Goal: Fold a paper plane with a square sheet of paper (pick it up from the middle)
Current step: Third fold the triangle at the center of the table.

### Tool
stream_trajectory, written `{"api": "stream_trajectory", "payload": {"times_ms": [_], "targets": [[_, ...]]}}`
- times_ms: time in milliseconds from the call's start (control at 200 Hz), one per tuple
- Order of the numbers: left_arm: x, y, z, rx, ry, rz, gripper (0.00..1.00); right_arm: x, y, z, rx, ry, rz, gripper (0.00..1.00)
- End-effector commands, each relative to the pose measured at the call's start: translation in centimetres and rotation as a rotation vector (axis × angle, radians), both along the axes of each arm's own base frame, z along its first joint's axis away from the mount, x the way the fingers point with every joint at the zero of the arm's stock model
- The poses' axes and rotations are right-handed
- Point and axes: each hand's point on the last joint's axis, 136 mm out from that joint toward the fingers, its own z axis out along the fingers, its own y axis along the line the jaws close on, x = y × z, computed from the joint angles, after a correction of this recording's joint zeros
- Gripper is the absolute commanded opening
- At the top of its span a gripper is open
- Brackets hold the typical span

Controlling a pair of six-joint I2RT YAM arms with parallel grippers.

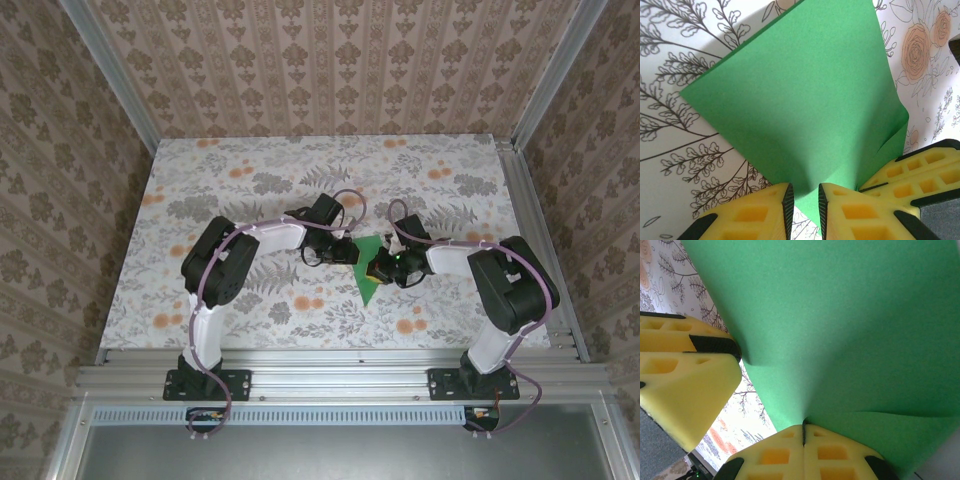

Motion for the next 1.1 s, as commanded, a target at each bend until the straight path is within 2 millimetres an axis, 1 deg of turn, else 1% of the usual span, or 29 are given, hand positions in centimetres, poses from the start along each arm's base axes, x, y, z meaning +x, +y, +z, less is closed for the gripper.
{"api": "stream_trajectory", "payload": {"times_ms": [0, 275, 420, 545, 755, 1095], "targets": [[-2.3, 0.5, -2.8, 0.07, 0.065, -0.041, 0.24, 0.7, 0.4, 0.1, 0.002, -0.014, -0.005, 0.03], [-2.3, 0.4, -2.9, 0.07, 0.067, -0.042, 0.24, 0.9, 0.5, 0.5, 0.008, -0.033, 0.0, 0.04], [-2.4, 0.5, -3.0, 0.072, 0.07, -0.043, 0.24, 0.9, 0.4, 0.2, 0.006, -0.033, 0.0, 0.05], [-2.5, 0.6, -3.1, 0.074, 0.072, -0.043, 0.24, 1.1, 0.5, 0.4, 0.008, -0.041, -0.003, 0.05], [-2.6, 0.6, -3.2, 0.074, 0.075, -0.044, 0.23, 0.4, 0.0, -0.8, -0.033, -0.007, 0.011, 0.05], [-2.4, 0.5, -3.2, 0.068, 0.079, -0.043, 0.23, -0.4, -0.5, -1.6, -0.094, 0.018, 0.057, 0.1]]}}
